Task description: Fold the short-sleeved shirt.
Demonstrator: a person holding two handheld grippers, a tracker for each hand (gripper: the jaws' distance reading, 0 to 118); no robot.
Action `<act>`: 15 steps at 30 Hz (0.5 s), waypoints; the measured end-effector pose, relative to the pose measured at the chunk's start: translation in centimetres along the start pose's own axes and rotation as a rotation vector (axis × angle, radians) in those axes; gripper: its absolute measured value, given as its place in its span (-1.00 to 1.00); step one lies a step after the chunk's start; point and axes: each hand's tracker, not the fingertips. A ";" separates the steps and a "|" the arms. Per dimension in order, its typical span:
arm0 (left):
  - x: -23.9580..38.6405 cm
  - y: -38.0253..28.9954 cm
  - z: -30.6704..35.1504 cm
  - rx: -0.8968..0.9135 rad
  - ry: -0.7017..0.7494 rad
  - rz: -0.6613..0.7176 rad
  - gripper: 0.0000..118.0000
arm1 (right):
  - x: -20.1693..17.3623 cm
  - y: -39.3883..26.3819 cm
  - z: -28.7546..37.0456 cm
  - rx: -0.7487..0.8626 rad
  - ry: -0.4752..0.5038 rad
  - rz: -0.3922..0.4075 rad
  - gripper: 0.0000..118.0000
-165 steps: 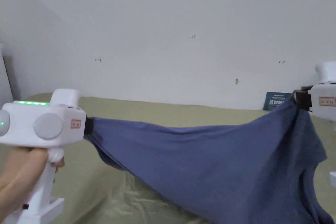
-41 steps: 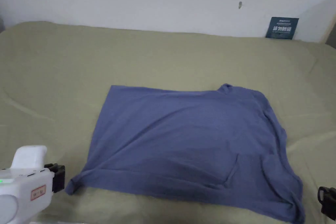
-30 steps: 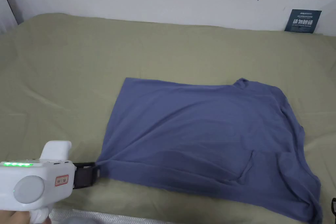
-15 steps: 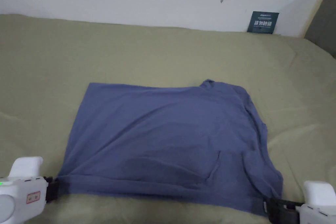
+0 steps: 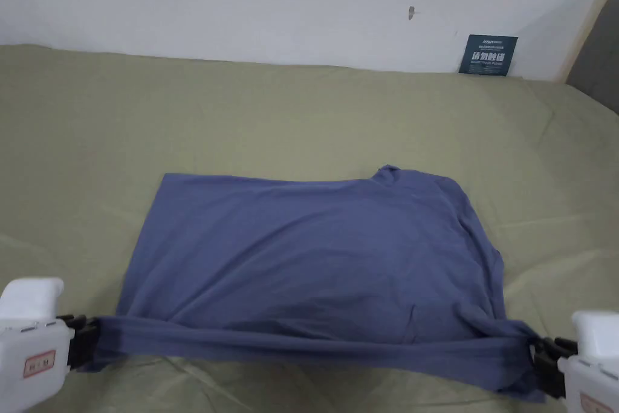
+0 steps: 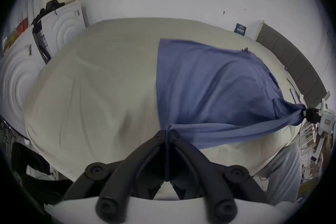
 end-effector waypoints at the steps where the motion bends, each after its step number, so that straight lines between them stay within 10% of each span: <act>1: 0.1 1.3 -0.2 0.009 -0.001 -0.002 -0.94 | 0.1 1.4 -0.6 0.011 -0.003 0.001 -0.95; 15: 1.2 12.7 -13.6 -0.052 0.043 0.026 -0.94 | 0.0 12.9 -17.1 -0.082 -0.064 0.062 -0.95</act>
